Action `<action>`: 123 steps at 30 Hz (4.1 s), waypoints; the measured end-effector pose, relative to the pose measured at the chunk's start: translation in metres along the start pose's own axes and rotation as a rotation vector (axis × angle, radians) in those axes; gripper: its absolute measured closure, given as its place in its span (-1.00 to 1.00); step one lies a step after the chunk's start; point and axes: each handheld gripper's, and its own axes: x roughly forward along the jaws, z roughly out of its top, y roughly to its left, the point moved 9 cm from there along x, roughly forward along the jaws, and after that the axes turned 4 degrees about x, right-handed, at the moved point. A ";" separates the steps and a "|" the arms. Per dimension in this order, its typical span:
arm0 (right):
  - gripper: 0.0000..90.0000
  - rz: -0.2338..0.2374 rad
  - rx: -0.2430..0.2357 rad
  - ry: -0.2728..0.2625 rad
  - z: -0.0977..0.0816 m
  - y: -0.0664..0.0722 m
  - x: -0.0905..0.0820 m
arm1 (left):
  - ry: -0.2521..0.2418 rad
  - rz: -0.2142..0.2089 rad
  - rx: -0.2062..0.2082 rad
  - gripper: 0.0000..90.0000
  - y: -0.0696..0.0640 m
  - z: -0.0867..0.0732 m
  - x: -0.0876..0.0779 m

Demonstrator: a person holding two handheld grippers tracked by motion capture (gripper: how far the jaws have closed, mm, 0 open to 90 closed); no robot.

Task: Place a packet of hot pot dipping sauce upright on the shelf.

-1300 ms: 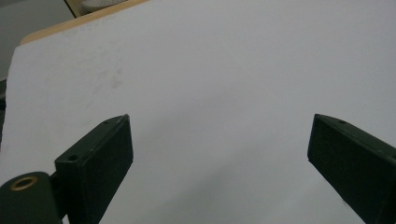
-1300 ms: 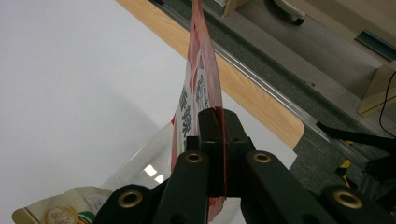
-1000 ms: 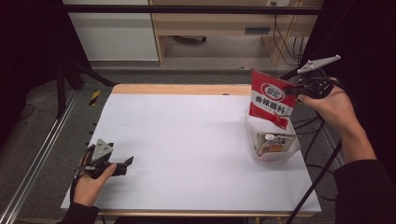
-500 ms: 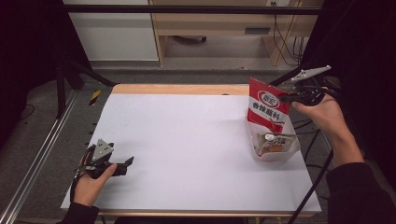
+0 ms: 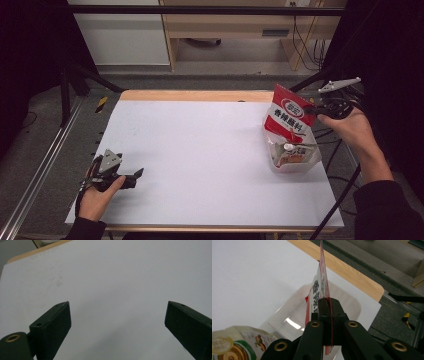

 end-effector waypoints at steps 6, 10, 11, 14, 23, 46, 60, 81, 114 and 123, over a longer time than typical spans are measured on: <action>0.95 -0.006 0.018 0.005 -0.011 -0.004 -0.001 | 0.002 -0.002 0.002 -0.85 -0.001 0.000 0.000; 0.71 -0.020 0.019 0.006 -0.013 -0.004 -0.001 | 0.006 -0.005 0.003 -0.85 -0.001 -0.001 0.001; 0.61 -0.032 0.020 0.004 -0.013 -0.005 -0.001 | 0.006 -0.005 0.003 -0.85 -0.001 -0.001 0.001; 0.19 -0.063 0.030 -0.014 -0.011 -0.005 -0.004 | 0.007 -0.007 0.005 -0.85 -0.001 -0.001 0.001; -0.47 -0.150 0.038 -0.103 0.001 -0.003 -0.019 | 0.006 -0.010 0.008 -0.85 -0.001 -0.001 0.001; -0.77 -0.089 0.037 -0.200 0.020 0.064 -0.033 | 0.013 -0.016 0.015 -0.85 -0.003 -0.001 0.001; -0.83 -0.037 0.031 -0.239 0.019 0.139 -0.021 | 0.013 -0.014 0.013 -0.85 -0.002 -0.002 0.000; -0.85 0.062 0.025 -0.177 -0.026 0.222 0.028 | 0.017 -0.025 0.022 -0.86 -0.004 -0.003 0.001; -0.85 0.073 0.117 -0.101 -0.071 0.241 0.090 | 0.033 -0.036 0.025 -0.87 -0.006 -0.005 0.002; -0.87 0.042 0.112 -0.072 -0.083 0.240 0.094 | 0.040 -0.042 0.029 -0.87 -0.007 -0.006 0.003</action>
